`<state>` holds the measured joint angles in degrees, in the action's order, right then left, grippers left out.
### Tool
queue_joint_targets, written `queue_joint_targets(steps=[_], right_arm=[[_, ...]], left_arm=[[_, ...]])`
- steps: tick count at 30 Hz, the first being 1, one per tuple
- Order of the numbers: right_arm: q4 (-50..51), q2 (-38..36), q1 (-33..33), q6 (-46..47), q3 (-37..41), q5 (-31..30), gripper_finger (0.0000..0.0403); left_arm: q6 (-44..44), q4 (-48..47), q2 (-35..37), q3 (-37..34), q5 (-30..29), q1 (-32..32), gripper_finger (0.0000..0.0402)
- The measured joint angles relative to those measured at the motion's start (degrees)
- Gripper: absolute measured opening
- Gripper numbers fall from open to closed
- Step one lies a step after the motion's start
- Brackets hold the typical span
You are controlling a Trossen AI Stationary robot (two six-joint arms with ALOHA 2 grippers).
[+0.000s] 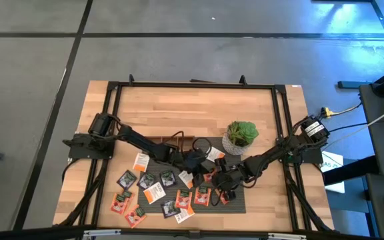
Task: Pick & Place Tea
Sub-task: Put the orange tea bag to the right section of the wooden organizer
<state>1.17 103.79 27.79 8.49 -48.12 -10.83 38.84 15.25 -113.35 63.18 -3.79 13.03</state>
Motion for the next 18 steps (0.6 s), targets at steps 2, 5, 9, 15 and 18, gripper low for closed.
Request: queue_joint_targets(steps=[2,5,9,15,18], right_arm=[[-0.2,0.0,0.1,-0.7,0.0,0.0,0.0023],[0.2,-0.4,0.2,-1.5,0.1,0.0,0.004],[5.8,-3.7,0.2,1.1,0.4,0.2,0.008],[7.1,-11.8,1.4,-1.5,0.2,0.7,0.0115],[6.9,-14.3,1.7,-2.6,0.2,0.6,0.0119]], left_arm=[[-0.2,0.0,0.1,0.0,0.0,-0.2,0.0003],[-0.2,-0.2,0.1,0.0,1.0,-0.5,0.0005],[-2.6,-2.7,0.9,0.0,1.8,-0.9,0.0003],[-8.9,-14.6,9.6,0.0,0.5,-2.4,0.0003],[-12.9,-22.8,15.9,0.0,-2.2,-2.8,0.0003]])
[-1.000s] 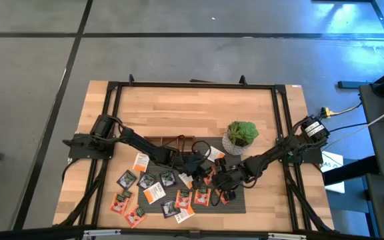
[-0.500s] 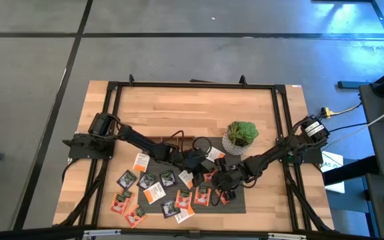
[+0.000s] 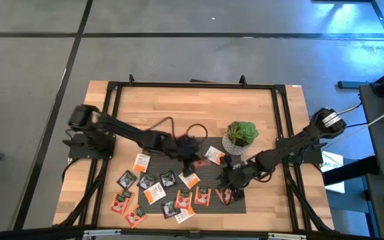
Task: Pick & Place Tea
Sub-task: Put the orange tea bag to the right section of the wooden organizer
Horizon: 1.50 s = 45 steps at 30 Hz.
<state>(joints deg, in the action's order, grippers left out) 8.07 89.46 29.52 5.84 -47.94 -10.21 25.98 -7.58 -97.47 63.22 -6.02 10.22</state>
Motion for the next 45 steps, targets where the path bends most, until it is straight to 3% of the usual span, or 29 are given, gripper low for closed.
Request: queue_joint_targets(steps=[7,10,17,45], right_arm=[[0.2,-0.8,-0.9,-0.2,0.0,-0.4,0.0119],[0.0,-0.8,-2.1,-0.6,0.0,-0.7,0.0119],[-1.5,-0.8,-4.9,-3.5,-0.1,-0.7,0.0119],[-2.6,-0.9,-6.3,-3.3,-0.1,-0.7,0.012]], left_arm=[[-6.8,-22.3,13.8,0.0,-6.8,-0.3,0.0003],[-10.2,-26.4,16.6,0.0,-9.8,-0.2,0.0003],[-18.3,-25.7,17.3,0.0,-8.9,-1.9,0.0003],[-21.3,-26.4,16.9,0.0,-9.1,-5.1,0.0003]])
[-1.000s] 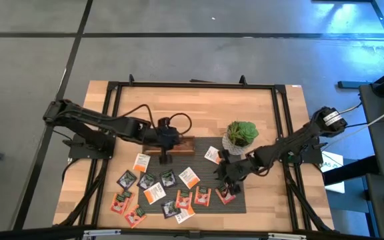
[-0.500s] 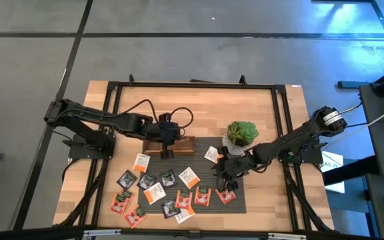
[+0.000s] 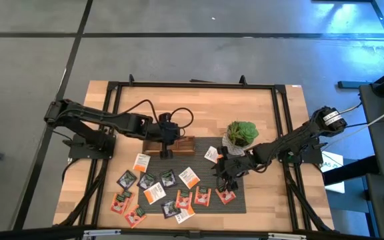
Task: Pick & Place Tea
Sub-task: Put the orange tea bag to the right section of the wooden organizer
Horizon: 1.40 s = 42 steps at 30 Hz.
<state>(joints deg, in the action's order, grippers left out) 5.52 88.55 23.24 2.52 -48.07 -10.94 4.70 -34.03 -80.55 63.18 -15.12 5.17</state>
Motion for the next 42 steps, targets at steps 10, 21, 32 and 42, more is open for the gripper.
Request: queue_joint_targets(steps=[10,21,32,42], right_arm=[[0.0,0.0,0.0,0.2,0.0,0.0,0.012],[0.0,0.0,0.0,0.2,0.0,0.0,0.012],[-0.2,0.0,0.0,0.3,-0.1,0.0,0.012],[-0.2,0.0,-0.1,0.2,-0.1,0.0,0.012]], left_arm=[[-1.4,-0.8,0.0,0.0,5.8,-4.8,0.0003],[-4.4,0.0,-2.5,-0.1,6.3,-7.9,0.0003],[-7.0,6.4,-10.1,-0.1,9.8,-8.7,0.0003],[-4.4,7.2,-14.6,-0.1,10.1,-8.7,0.0004]])
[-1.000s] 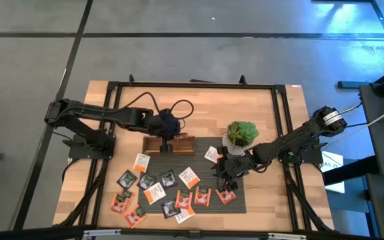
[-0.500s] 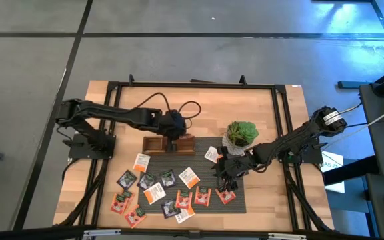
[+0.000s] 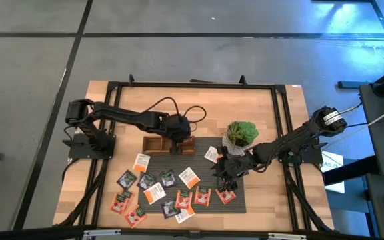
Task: Pick & Place Tea
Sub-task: Put the orange tea bag to the right section of the wooden organizer
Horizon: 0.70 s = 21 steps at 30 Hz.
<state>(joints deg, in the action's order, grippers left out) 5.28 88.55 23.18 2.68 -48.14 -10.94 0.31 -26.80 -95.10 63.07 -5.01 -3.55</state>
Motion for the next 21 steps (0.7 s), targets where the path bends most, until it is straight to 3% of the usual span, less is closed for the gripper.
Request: queue_joint_targets(steps=[11,21], right_arm=[[0.1,0.0,0.0,0.0,0.0,0.0,0.012],[0.2,0.0,0.0,0.0,0.0,0.0,0.012]], left_arm=[[2.0,0.1,-0.8,0.0,-1.3,0.1,0.0014],[2.5,-0.5,1.3,0.2,-4.8,0.1,0.0091]])
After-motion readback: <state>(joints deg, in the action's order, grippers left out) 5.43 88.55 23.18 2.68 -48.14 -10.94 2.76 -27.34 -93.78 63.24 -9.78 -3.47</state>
